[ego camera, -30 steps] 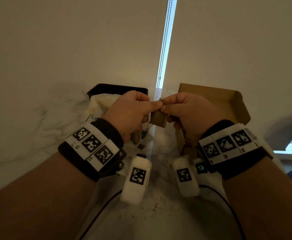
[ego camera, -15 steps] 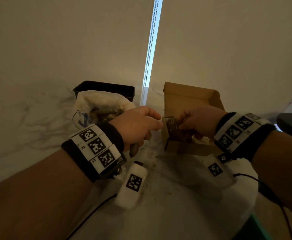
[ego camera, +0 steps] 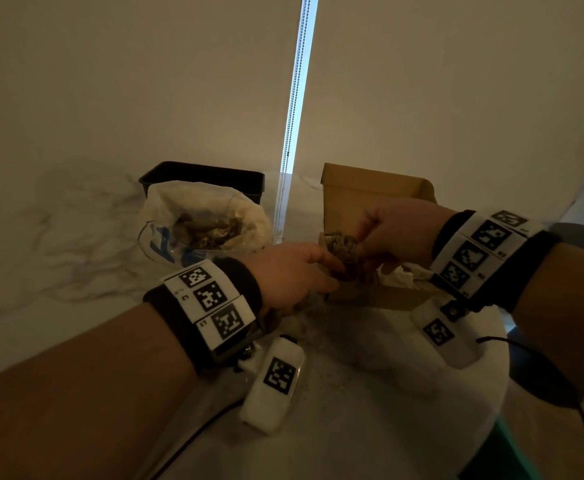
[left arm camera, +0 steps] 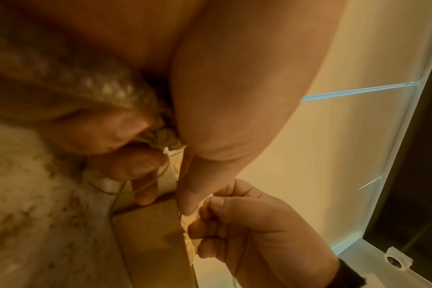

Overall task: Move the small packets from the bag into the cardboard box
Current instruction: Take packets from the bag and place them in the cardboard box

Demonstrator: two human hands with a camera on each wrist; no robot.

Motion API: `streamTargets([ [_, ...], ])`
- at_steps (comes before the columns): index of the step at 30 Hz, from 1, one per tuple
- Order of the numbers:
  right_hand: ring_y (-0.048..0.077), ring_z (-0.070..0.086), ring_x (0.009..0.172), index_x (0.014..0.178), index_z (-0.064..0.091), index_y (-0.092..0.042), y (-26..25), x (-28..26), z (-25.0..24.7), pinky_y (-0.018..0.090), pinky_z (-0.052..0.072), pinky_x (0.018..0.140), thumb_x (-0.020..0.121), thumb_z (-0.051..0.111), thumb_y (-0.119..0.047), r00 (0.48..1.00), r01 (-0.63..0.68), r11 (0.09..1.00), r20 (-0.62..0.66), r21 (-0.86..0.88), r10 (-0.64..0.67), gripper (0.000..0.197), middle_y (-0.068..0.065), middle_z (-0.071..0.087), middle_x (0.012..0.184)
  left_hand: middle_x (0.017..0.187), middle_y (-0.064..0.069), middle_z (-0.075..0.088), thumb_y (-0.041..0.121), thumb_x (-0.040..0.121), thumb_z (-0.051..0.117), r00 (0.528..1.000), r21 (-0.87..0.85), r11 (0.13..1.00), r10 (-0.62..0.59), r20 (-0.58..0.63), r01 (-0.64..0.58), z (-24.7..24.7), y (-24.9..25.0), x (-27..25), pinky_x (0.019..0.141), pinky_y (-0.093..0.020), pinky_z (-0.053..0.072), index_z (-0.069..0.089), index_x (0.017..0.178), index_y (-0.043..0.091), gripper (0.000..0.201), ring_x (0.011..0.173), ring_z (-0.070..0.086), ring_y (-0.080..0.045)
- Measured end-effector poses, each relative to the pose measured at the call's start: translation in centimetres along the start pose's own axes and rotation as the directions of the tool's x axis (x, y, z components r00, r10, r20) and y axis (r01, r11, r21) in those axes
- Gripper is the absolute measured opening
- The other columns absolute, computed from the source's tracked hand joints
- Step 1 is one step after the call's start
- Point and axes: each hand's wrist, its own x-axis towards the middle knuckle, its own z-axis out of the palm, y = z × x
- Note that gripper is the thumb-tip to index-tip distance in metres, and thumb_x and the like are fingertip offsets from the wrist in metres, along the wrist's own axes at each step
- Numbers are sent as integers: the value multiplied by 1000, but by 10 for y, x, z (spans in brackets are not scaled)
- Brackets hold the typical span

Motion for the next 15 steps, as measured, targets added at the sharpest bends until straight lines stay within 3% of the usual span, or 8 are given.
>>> streamTargets([
  [3,20,69,84,92,70,-20,3,-6,5,34,59,78,89,62,-16,995,1,996,99,-88,8,9,4,73,90,68,1,61,25,94,68,1000,-7,1000,0,-6,0,2,-1,4,41,-23,37,65,114,32,22,44,45,-9],
  [7,20,58,88,115,66,-10,-2,-8,14,25,48,75,97,51,-17,978,121,950,201,-288,-64,25,2,64,98,73,-1,65,23,93,67,999,-31,1000,-4,-33,3,5,-2,7,45,-26,38,66,105,31,14,50,48,-13],
  [9,16,56,95,122,61,-17,-7,-9,17,26,46,83,101,43,-17,969,193,874,228,-446,-98,28,0,61,109,85,-6,67,22,95,64,999,-25,1000,-6,-44,5,7,-1,8,46,-26,38,65,103,30,11,54,49,-14],
  [12,14,56,88,119,60,-17,-11,-8,15,22,43,72,102,38,-13,962,222,817,254,-532,-96,28,0,60,105,85,-5,65,22,98,59,999,42,999,1,-51,1,8,2,9,47,-25,42,64,101,30,10,56,53,-14],
  [15,22,62,96,121,61,-14,-10,-4,14,23,48,72,100,41,-9,968,182,844,242,-505,-64,29,8,63,111,82,0,62,21,99,56,999,102,995,13,-42,-9,7,4,10,45,-21,41,63,102,29,11,55,53,-10],
])
